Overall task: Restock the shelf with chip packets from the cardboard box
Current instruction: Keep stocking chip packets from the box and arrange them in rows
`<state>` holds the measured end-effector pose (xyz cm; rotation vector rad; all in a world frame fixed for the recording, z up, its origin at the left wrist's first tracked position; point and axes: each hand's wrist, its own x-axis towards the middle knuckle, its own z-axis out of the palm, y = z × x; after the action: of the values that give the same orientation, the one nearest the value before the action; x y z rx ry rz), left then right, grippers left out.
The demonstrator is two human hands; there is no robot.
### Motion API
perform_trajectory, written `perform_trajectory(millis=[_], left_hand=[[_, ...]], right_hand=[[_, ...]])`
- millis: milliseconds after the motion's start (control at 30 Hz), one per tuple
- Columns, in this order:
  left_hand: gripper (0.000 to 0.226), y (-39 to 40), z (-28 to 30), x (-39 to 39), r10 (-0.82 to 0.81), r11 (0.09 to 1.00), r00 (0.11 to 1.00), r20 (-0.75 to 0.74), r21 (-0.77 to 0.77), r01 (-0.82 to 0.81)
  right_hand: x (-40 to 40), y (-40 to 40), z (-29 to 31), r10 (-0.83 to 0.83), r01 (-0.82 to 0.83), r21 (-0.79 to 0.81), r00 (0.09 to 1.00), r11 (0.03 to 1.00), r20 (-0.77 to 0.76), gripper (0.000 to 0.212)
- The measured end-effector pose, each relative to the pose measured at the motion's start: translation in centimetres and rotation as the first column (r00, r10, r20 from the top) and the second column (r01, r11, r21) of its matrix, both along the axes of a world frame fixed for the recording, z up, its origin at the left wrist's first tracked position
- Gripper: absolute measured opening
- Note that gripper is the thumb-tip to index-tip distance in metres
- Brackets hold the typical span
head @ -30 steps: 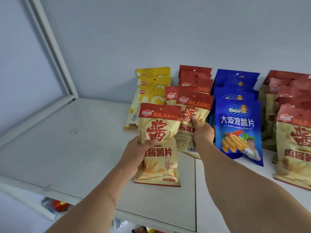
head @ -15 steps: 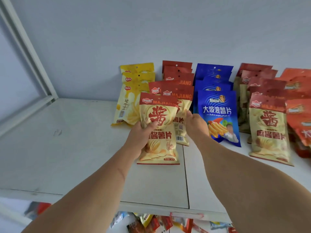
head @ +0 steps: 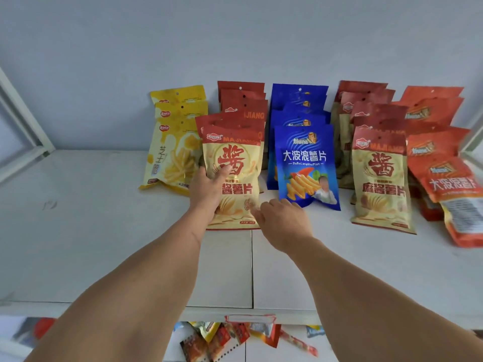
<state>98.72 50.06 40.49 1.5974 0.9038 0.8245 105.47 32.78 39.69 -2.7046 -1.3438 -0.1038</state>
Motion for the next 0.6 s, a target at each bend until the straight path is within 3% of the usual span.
perform_trajectory(millis=[233, 467, 533, 600], left_hand=[[0.049, 0.7, -1.6, 1.6, 0.042, 0.999, 0.999, 0.0, 0.007, -0.042], [0.066, 0.9, -1.2, 1.0, 0.032, 0.999, 0.997, -0.069, 0.033, -0.03], [0.069, 0.5, -0.8, -0.4, 0.086, 0.994, 0.984, -0.155, 0.081, -0.074], [0.063, -0.5, -0.3, -2.6, 0.149, 0.971, 0.943, -0.298, 0.224, -0.083]], right_hand=[[0.0, 0.2, -1.7, 0.003, -0.005, -0.038, 0.999, 0.999, -0.048, 0.049], [-0.1, 0.2, -1.2, -0.055, 0.047, -0.071, 0.992, 0.996, -0.117, 0.053], [-0.7, -0.1, -0.8, -0.074, 0.06, -0.098, 0.987, 0.993, -0.146, 0.056], [-1.4, -0.4, -0.3, -0.093, 0.073, -0.128, 0.984, 0.989, -0.154, 0.055]])
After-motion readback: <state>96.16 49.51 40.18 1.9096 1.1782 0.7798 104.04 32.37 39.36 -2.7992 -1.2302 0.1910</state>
